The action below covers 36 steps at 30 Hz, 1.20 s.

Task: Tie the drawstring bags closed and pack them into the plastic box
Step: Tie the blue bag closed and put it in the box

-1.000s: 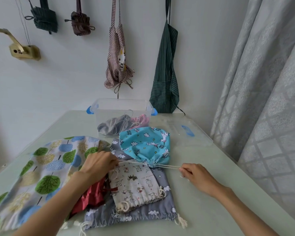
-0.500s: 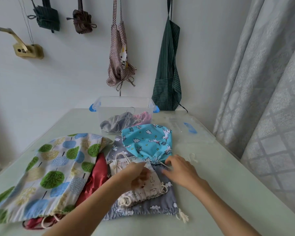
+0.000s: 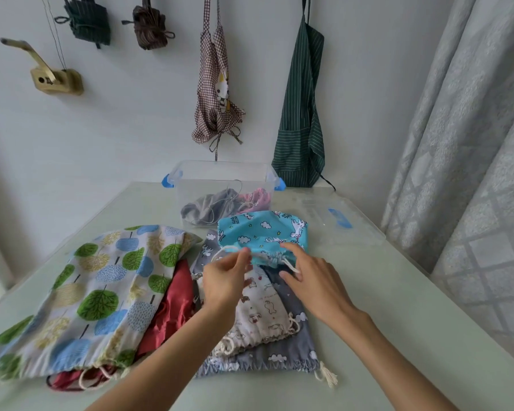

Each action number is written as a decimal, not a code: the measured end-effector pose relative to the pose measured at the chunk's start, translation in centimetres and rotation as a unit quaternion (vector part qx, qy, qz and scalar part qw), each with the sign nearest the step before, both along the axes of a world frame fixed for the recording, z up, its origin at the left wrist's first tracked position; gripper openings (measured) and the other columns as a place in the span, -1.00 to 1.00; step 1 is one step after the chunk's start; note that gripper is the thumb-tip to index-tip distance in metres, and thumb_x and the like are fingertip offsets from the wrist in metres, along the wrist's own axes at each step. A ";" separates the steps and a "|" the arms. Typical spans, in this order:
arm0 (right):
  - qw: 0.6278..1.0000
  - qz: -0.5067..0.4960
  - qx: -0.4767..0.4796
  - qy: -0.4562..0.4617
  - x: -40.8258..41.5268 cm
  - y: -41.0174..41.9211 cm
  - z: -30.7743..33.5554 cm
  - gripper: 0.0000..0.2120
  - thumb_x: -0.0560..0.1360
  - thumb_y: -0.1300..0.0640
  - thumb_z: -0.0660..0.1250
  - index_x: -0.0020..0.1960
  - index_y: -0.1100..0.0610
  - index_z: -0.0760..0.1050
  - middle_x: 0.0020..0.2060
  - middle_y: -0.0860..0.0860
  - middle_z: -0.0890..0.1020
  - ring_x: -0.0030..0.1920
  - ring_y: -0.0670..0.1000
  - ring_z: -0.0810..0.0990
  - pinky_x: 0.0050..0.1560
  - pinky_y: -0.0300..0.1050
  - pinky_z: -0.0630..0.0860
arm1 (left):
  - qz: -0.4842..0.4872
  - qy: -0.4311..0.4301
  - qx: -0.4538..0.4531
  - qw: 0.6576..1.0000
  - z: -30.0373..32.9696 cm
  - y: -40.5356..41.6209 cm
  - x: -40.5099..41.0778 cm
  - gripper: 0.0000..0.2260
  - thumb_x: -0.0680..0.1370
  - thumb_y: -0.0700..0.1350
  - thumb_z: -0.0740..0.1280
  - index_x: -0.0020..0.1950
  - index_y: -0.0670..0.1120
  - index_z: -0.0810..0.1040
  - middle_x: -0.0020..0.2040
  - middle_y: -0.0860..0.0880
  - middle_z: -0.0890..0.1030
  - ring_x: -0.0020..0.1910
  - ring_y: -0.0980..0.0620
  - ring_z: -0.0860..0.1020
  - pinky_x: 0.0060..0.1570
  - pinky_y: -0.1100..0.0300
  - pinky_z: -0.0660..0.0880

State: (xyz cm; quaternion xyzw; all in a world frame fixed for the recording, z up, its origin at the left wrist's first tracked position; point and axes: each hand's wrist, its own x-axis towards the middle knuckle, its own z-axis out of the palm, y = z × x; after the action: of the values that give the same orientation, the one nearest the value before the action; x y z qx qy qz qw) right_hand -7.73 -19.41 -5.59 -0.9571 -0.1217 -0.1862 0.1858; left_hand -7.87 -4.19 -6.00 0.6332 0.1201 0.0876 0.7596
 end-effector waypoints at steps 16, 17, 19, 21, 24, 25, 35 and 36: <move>0.974 0.097 0.123 0.164 8.7 -0.4 5.3 -0.77 0.48 0.03 0.38 0.11 0.05 0.64 -0.71 -0.12 0.27 -0.60 -0.13 0.26 -0.51 -0.34 0.14 | -0.100 -0.158 0.137 0.973 4.4 2.2 11.5 -0.76 0.62 -0.20 0.18 -0.11 -0.13 0.62 -0.20 -0.02 0.65 -0.19 0.04 0.61 -0.17 0.32 0.54; 0.969 0.107 0.112 0.191 9.2 -0.5 5.8 -0.75 0.48 0.03 0.38 0.13 0.06 0.63 -0.70 -0.14 0.28 -0.59 -0.14 0.27 -0.49 -0.35 0.16 | -0.122 -0.154 0.154 0.968 5.1 2.3 12.2 -0.76 0.62 -0.22 0.17 -0.10 -0.17 0.62 -0.20 -0.03 0.65 -0.19 0.04 0.61 -0.15 0.29 0.54; 0.965 0.121 0.106 0.208 10.0 -0.4 6.3 -0.75 0.48 0.04 0.39 0.13 0.07 0.62 -0.53 -0.26 0.54 -0.42 -0.22 0.50 -0.31 -0.37 0.37 | -0.165 -0.152 0.134 0.965 5.8 2.3 13.0 -0.73 0.63 -0.24 0.12 -0.14 -0.17 0.58 -0.19 -0.06 0.64 -0.23 0.08 0.64 -0.13 0.26 0.56; 0.965 0.115 0.125 0.201 10.9 -0.6 6.1 -0.78 0.47 0.06 0.40 0.10 0.08 0.64 -0.17 -0.08 0.71 -0.09 -0.10 0.64 -0.01 -0.19 0.51 | -0.195 -0.155 0.054 0.967 6.1 2.2 13.0 -0.71 0.65 -0.24 0.08 -0.15 -0.17 0.53 -0.15 -0.07 0.65 -0.25 0.16 0.67 -0.18 0.34 0.57; 0.967 0.103 0.127 0.194 11.7 -0.6 5.7 -0.82 0.47 0.05 0.40 0.04 0.07 0.66 -0.07 0.13 0.71 -0.10 -0.03 0.65 -0.03 -0.10 0.52 | -0.214 -0.174 -0.076 0.958 5.1 1.9 13.2 -0.73 0.66 -0.18 0.06 -0.15 -0.13 0.48 -0.04 -0.06 0.70 -0.05 0.12 0.67 -0.11 0.34 0.56; 0.967 0.105 0.121 0.196 11.8 -0.5 5.6 -0.82 0.47 0.06 0.40 0.04 0.07 0.67 -0.08 0.12 0.71 -0.20 -0.12 0.62 -0.14 -0.22 0.49 | -0.217 -0.171 -0.109 0.955 4.7 1.8 13.2 -0.73 0.66 -0.16 0.06 -0.15 -0.12 0.47 -0.03 -0.04 0.70 -0.03 0.11 0.67 -0.09 0.33 0.57; 0.963 0.082 0.075 0.247 9.6 -1.9 6.9 -0.76 0.43 -0.14 0.38 -0.31 -0.03 0.63 -0.46 -0.03 0.53 -0.46 -0.17 0.42 -0.35 -0.35 0.32 | -0.281 -0.112 0.179 0.936 3.7 3.0 13.7 -0.81 0.59 -0.16 0.24 -0.06 -0.10 0.66 -0.45 0.13 0.56 -0.50 0.26 0.41 -0.37 0.47 0.41; 0.958 0.085 0.059 0.268 9.2 -2.1 7.3 -0.73 0.43 -0.17 0.37 -0.33 -0.03 0.62 -0.49 -0.05 0.50 -0.47 -0.18 0.40 -0.36 -0.36 0.30 | -0.292 -0.120 0.219 0.923 3.7 2.8 13.5 -0.81 0.59 -0.16 0.25 -0.05 -0.12 0.67 -0.46 0.16 0.55 -0.49 0.25 0.39 -0.37 0.46 0.38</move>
State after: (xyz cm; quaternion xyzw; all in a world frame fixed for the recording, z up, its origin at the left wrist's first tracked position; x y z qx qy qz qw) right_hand 1.43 -21.55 1.68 -0.9453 -0.1371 0.0866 0.2832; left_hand 5.66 -1.41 -2.32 0.7757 -0.1842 -0.0385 0.6024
